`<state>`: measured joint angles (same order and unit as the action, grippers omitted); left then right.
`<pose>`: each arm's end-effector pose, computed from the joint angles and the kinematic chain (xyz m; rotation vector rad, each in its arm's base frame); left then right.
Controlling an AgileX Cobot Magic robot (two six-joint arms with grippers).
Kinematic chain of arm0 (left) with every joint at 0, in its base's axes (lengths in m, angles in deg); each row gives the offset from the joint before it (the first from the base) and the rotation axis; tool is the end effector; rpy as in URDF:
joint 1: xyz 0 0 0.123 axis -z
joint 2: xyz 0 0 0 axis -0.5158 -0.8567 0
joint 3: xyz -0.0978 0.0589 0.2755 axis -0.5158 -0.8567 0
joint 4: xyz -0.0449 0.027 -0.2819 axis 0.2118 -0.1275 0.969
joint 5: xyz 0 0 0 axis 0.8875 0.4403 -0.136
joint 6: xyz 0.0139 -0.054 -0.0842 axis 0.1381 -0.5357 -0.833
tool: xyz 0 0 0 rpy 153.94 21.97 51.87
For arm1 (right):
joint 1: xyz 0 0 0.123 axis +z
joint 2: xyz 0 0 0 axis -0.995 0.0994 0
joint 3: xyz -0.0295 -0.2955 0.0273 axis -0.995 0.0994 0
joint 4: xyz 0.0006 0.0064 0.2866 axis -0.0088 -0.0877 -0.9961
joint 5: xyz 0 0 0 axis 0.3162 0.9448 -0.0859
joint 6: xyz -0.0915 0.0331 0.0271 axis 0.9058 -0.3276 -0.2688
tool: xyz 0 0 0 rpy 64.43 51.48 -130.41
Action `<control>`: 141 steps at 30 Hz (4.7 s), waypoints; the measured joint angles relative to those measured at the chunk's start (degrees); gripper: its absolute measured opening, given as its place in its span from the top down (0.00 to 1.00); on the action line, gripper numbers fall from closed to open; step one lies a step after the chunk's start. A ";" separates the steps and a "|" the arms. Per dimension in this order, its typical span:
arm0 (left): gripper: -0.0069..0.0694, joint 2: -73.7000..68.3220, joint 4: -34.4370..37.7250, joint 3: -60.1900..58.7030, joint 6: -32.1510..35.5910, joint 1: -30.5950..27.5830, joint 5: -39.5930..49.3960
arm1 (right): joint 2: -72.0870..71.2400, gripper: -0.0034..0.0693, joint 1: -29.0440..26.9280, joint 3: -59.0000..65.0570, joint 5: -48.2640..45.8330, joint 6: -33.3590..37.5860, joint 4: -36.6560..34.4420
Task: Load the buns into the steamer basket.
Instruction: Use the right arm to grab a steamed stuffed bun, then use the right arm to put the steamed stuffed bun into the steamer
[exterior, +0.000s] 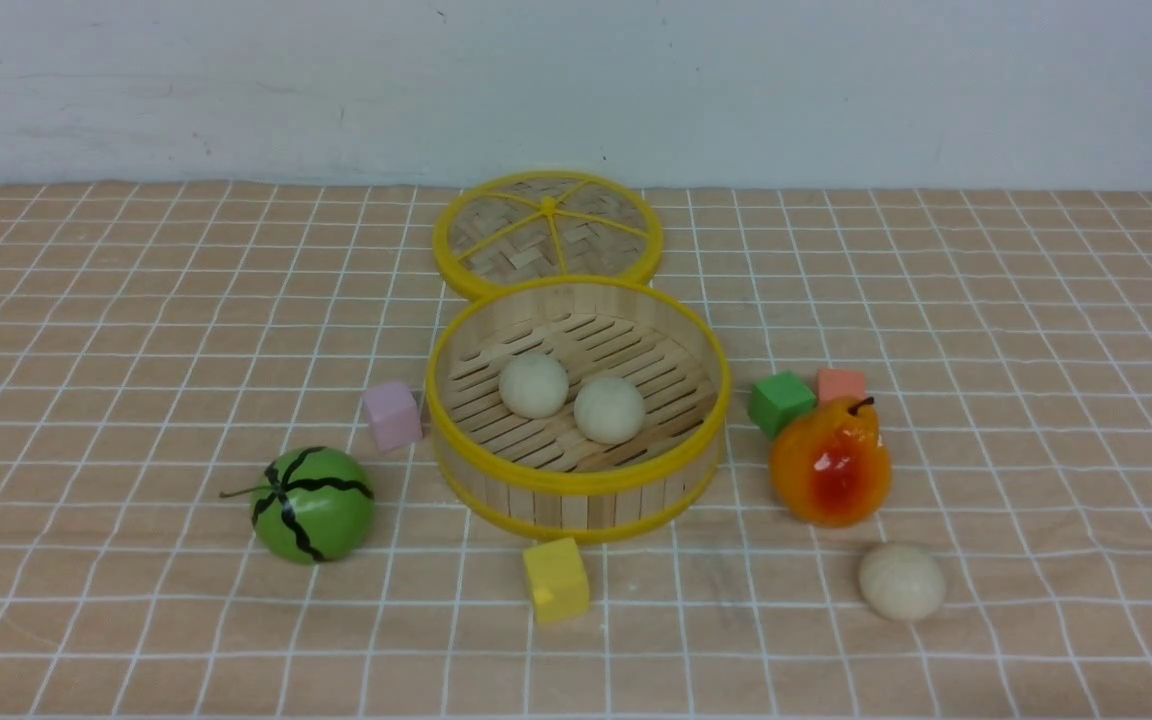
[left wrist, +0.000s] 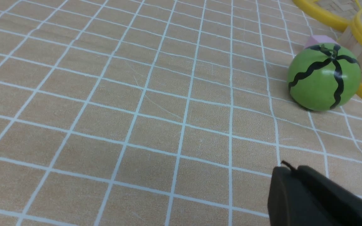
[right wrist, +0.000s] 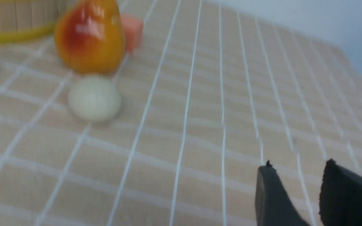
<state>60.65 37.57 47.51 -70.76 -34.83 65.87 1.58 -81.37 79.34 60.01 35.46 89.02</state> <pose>0.0845 0.0029 0.1667 -0.2551 1.8552 -0.1355 0.0877 -0.0002 0.1817 -0.2559 1.7121 -0.2133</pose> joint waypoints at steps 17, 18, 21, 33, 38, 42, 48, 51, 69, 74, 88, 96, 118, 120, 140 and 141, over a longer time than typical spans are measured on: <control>0.88 0.00 0.00 0.00 0.00 0.00 0.00 | 0.00 0.62 0.00 -0.90 42.87 -12.06 -6.07; 0.88 0.00 0.00 0.00 0.00 0.00 0.00 | 0.00 0.62 0.00 -1.13 43.06 -12.54 -6.07; 0.87 0.00 0.00 0.00 0.00 0.00 0.00 | 0.33 0.62 0.00 -8.41 40.84 -17.37 -14.25; 0.86 0.00 0.06 0.00 0.00 0.00 0.01 | 31.42 0.62 0.00 -36.75 11.92 -13.64 -22.27; 0.86 0.00 0.06 0.00 0.00 0.00 0.01 | 48.54 0.62 0.00 -37.22 8.55 -11.33 -16.42; 0.85 0.00 0.06 0.00 0.00 0.00 0.01 | 57.47 0.62 0.00 -37.22 9.78 -11.33 -15.71; 0.83 0.00 0.06 0.00 0.00 0.00 0.01 | 69.37 0.62 3.07 -38.44 5.69 -11.33 -15.71; 0.83 0.00 0.06 0.00 0.00 0.00 0.01 | 73.81 0.62 6.57 -42.11 -2.58 -10.41 -15.43; 0.80 0.00 0.06 0.00 0.00 0.00 0.01 | 94.51 0.62 14.82 -60.47 -22.54 -7.83 -12.66; 0.79 0.00 0.06 0.00 0.00 0.00 0.01 | 96.59 0.62 14.82 -60.52 -21.71 -7.83 -15.31; 0.77 0.00 0.06 0.00 0.00 0.00 0.01 | 101.24 0.67 14.82 -60.78 -19.32 -7.83 -14.24; 0.76 0.00 0.06 0.00 0.00 0.00 0.01 | 100.84 0.95 14.82 -61.34 -20.65 -7.71 -14.41; 0.74 0.00 0.06 0.00 0.00 0.00 0.01 | 111.34 0.95 14.82 -103.79 -26.88 6.23 -36.33; 0.74 0.00 0.06 0.00 0.00 0.00 0.01 | 116.07 0.95 14.82 -106.07 -24.10 7.82 -39.35; 0.72 0.00 0.06 0.00 0.00 0.00 0.01 | 131.79 0.66 15.43 -110.09 -17.64 19.42 -50.91; 0.72 0.00 0.06 0.00 0.00 0.00 0.01 | 131.47 0.61 15.43 -110.09 -17.85 19.10 -50.91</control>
<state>60.65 37.63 47.51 -70.76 -34.83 65.89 133.04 -65.94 -30.74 42.16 54.56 38.11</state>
